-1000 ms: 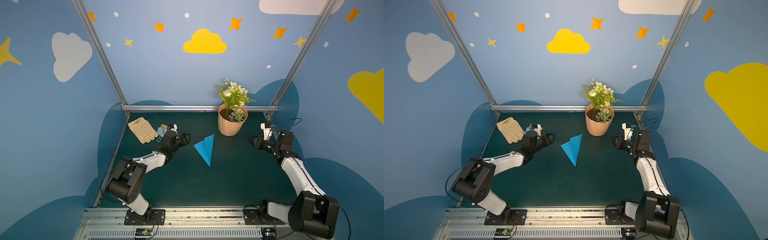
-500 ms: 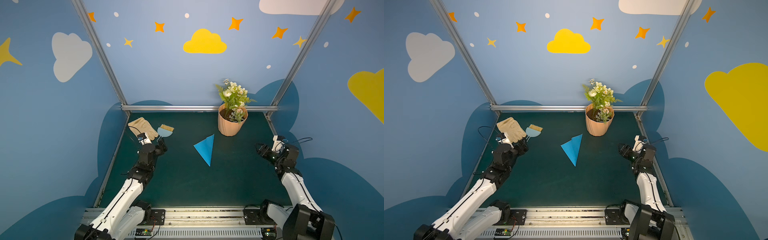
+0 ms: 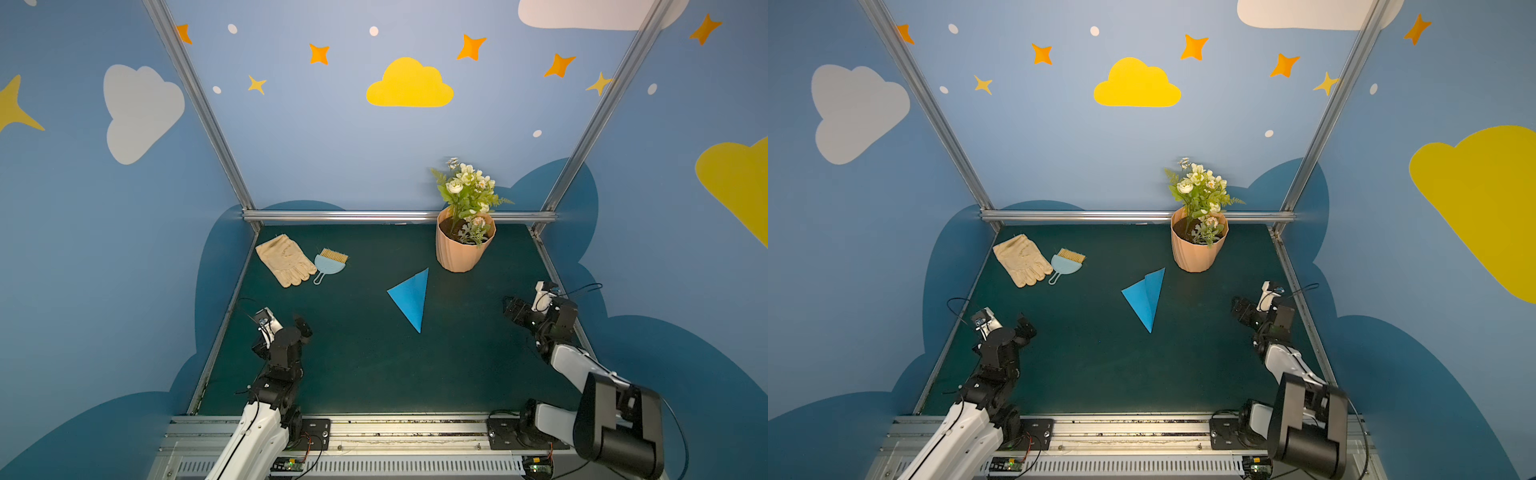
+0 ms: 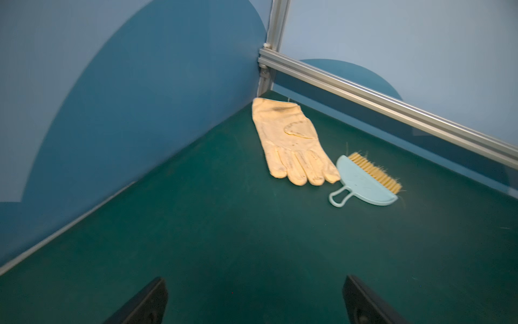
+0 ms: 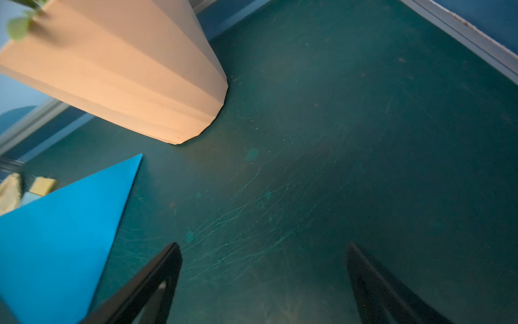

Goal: Fold the square paper diagonally
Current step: Reset both arms

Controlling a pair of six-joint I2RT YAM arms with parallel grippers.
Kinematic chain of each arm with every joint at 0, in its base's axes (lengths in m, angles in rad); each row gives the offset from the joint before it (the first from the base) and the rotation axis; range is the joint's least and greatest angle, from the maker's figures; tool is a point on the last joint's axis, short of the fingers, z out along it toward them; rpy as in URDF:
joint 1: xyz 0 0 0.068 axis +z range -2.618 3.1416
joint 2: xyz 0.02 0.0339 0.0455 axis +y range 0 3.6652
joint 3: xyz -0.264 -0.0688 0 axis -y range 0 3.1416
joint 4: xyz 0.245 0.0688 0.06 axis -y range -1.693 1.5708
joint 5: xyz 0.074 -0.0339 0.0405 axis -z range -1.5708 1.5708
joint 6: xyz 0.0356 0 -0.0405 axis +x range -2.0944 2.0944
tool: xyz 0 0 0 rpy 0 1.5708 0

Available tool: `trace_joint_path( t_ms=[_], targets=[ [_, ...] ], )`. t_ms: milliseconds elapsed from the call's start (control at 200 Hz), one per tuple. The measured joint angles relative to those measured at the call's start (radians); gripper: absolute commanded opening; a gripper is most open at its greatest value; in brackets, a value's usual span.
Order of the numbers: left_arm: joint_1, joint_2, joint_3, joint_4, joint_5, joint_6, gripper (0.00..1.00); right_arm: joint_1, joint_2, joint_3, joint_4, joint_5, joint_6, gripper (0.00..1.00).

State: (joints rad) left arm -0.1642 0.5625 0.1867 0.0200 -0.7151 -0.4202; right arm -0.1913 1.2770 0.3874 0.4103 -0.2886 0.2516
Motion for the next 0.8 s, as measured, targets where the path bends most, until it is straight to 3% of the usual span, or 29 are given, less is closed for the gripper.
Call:
trace_joint_path(
  t_ms=[105, 285, 606, 731, 796],
  targets=[
    [0.059, 0.088, 0.003, 0.089, 0.010, 0.061, 1.00, 0.050, 0.077, 0.021, 0.042, 0.039, -0.063, 0.98],
    [0.150, 0.320, -0.020, 0.306, 0.153, 0.152, 1.00, 0.089, 0.116, 0.054, 0.109, 0.064, -0.142, 0.98],
    [0.170, 0.751, 0.087, 0.668, 0.461, 0.326, 1.00, 0.138, 0.235, 0.013, 0.312, 0.074, -0.213, 0.98],
    [0.171, 0.952, 0.104, 0.890, 0.534, 0.352, 1.00, 0.146, 0.234, 0.017, 0.311, 0.095, -0.214, 0.98],
    [0.171, 1.002, 0.105, 0.894, 0.550, 0.356, 1.00, 0.151, 0.232, 0.025, 0.307, 0.107, -0.217, 0.98]
  ],
)
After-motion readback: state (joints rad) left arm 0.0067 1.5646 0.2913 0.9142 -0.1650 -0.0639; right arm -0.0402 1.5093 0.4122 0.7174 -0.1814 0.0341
